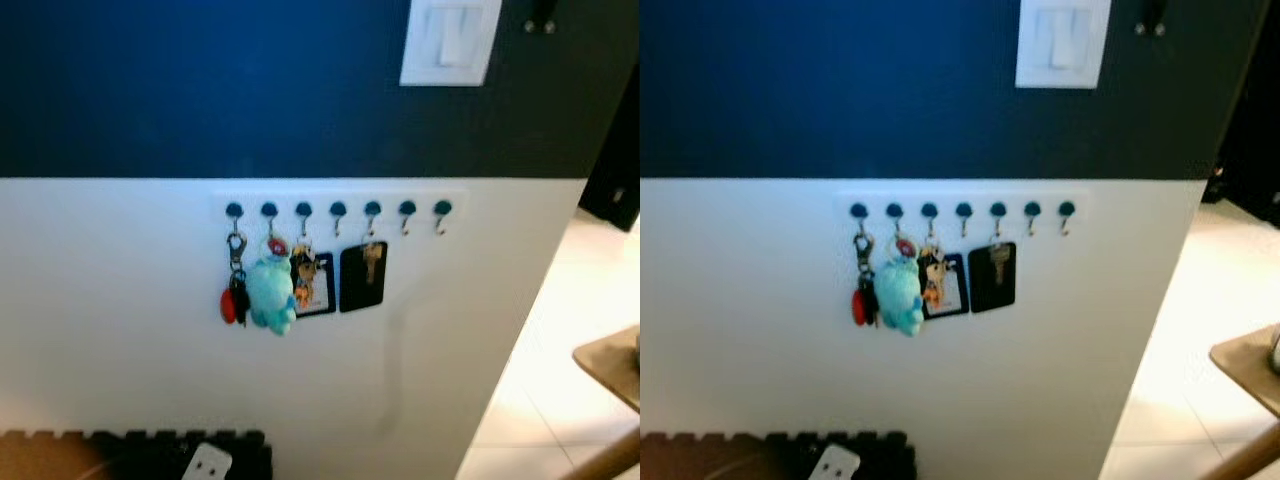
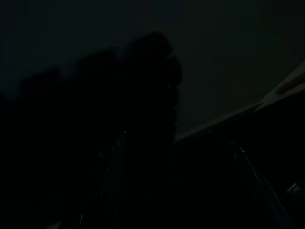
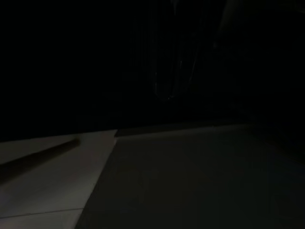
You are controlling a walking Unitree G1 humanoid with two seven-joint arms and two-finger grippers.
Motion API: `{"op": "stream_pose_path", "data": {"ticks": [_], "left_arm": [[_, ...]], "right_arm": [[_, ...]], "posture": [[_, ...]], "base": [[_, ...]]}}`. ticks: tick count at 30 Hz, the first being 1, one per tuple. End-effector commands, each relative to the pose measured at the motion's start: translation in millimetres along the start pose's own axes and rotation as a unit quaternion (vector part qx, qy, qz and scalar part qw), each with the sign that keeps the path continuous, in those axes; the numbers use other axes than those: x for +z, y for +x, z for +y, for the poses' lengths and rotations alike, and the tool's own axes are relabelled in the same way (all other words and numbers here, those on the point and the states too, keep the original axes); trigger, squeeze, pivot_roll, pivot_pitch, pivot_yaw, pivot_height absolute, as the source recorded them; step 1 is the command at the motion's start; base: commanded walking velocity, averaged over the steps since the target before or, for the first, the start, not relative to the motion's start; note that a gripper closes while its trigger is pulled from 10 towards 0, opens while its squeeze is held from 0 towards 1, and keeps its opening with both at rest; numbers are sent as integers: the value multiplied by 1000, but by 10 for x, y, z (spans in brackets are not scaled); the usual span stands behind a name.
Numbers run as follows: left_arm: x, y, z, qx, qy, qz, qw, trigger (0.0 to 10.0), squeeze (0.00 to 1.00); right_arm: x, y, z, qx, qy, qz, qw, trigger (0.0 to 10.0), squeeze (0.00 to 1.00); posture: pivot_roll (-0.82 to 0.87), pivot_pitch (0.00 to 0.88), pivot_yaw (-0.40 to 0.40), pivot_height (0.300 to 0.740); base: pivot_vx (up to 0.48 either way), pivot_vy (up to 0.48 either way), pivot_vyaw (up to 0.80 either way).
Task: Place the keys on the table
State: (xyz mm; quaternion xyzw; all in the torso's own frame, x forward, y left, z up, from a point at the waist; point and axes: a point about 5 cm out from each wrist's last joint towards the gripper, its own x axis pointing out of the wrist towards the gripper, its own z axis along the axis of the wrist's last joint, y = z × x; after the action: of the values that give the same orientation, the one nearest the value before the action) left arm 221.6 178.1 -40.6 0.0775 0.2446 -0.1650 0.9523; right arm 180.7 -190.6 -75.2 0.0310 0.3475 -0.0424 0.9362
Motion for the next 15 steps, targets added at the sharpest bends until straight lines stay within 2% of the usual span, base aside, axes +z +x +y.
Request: {"op": "stream_pose_path", "data": {"ticks": [1,10,14,15], "left_arm": [[-58,-25,-11,2,-4,10,1000,10000,0],[-66,-28,-12,5,-8,11,1000,10000,0],[-62,-25,-14,6,-9,10,1000,10000,0],[-60,-24,-16,7,-10,10,1000,10000,0]], "right_arm": [[5,6,21,2,3,0,1000,10000,0],[11,11,25,5,5,1,1000,10000,0],[5,11,25,5,5,5,1000,10000,0],[2,11,24,5,6,6,1000,10000,0]], "posture": [[60,2,23,740],[61,8,21,740],[61,13,20,740],[63,16,20,740]], "base": [[0,0,0],[0,0,0],[0,0,-800],[0,0,0]]}}
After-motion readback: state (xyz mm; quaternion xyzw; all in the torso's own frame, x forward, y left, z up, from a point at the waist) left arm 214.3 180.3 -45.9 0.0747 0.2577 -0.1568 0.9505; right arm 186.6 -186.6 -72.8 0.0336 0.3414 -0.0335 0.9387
